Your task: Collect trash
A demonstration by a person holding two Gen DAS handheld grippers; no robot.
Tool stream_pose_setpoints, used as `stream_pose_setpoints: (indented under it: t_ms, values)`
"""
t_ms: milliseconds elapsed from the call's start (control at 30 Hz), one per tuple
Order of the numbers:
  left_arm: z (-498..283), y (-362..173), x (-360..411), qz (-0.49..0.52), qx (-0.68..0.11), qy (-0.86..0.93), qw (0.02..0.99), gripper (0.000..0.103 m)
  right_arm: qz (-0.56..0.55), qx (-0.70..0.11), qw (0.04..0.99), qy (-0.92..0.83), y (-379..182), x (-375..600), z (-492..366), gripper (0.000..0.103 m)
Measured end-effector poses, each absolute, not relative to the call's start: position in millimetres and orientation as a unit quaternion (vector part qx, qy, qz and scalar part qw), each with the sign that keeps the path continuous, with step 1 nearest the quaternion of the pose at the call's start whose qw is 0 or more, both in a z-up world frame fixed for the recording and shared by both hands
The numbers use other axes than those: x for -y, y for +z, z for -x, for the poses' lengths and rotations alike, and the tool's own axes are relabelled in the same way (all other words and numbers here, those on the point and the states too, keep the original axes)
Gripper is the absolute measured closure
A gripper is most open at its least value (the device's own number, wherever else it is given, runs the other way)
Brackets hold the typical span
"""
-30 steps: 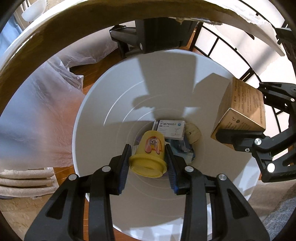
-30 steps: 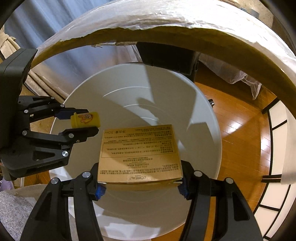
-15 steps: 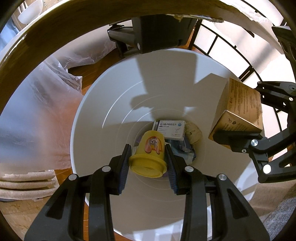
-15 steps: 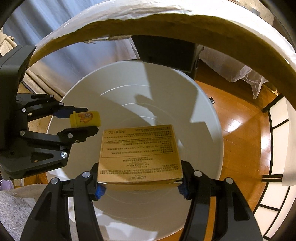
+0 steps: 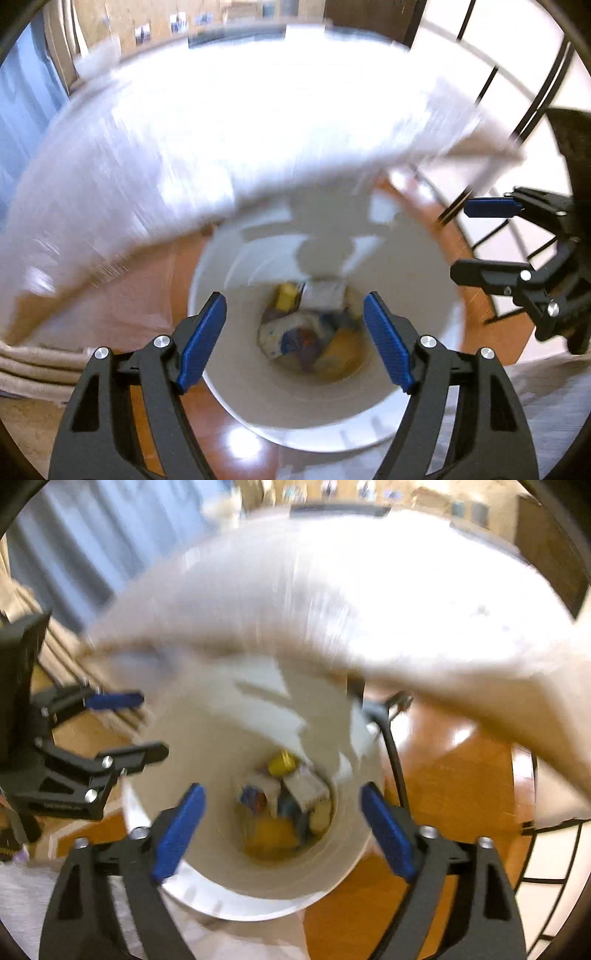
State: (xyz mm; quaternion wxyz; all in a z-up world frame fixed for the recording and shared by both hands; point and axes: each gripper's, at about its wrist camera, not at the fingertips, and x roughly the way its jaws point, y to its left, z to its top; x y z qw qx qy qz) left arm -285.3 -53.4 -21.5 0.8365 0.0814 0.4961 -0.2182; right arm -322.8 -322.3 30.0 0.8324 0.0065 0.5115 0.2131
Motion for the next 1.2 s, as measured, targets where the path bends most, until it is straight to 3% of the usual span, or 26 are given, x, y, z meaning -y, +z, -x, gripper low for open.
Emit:
stream_pose_setpoints:
  t_ms: [33, 67, 233, 567, 800, 1200]
  values:
    - [285, 3, 49, -0.078, -0.467, -0.211, 0.855, 0.008, -0.008, -0.492, 0.846, 0.205, 47, 328, 319, 0.007]
    - [284, 20, 45, -0.078, -0.441, -0.200, 0.871, 0.003, -0.005, -0.468, 0.862, 0.194, 64, 335, 312, 0.006]
    - [232, 69, 18, -0.054, -0.357, -0.139, 0.922, 0.001, -0.008, -0.418, 0.901, 0.120, 91, 371, 249, 0.004]
    - [56, 23, -20, 0.001, -0.419, -0.033, 0.907, 0.001, -0.028, -0.466, 0.884, 0.008, 43, 450, 95, 0.004]
    - [14, -3, -31, 0.014, -0.457, -0.002, 0.889, 0.001, -0.010, -0.472, 0.881, -0.011, 25, 467, 59, 0.004]
    - [12, -2, -30, 0.002, -0.461, 0.007, 0.887, 0.001, -0.008, -0.474, 0.880, -0.016, 23, 461, 54, 0.004]
